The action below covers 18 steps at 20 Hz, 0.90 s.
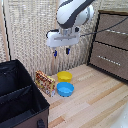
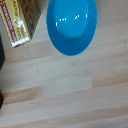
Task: With caution, bring your gripper towards the upper drawer's hold. Grasp the drawer hold tightly with your gripper tool. Pull the drawer in your direction to reveal the contents of the top drawer.
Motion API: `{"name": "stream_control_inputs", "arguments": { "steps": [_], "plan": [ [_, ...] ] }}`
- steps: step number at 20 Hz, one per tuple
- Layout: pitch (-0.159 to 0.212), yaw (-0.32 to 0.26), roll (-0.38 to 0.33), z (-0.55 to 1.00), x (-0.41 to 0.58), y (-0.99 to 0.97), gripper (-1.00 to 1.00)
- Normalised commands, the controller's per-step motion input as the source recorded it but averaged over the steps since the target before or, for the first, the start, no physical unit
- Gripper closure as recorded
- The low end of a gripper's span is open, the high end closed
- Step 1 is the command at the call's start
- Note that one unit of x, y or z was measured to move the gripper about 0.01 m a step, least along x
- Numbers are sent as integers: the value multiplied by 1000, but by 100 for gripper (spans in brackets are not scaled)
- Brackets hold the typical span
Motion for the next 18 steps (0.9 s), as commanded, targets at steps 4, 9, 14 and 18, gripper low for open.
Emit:
{"name": "stream_control_inputs", "arguments": {
  "steps": [4,9,14,18],
  "plan": [
    [0,17,-374,158,57,190,-100],
    [0,15,-311,364,37,87,-100],
    [-2,32,-332,281,37,11,-100],
    [0,72,-375,106,-59,0,-100]
  ]
}}
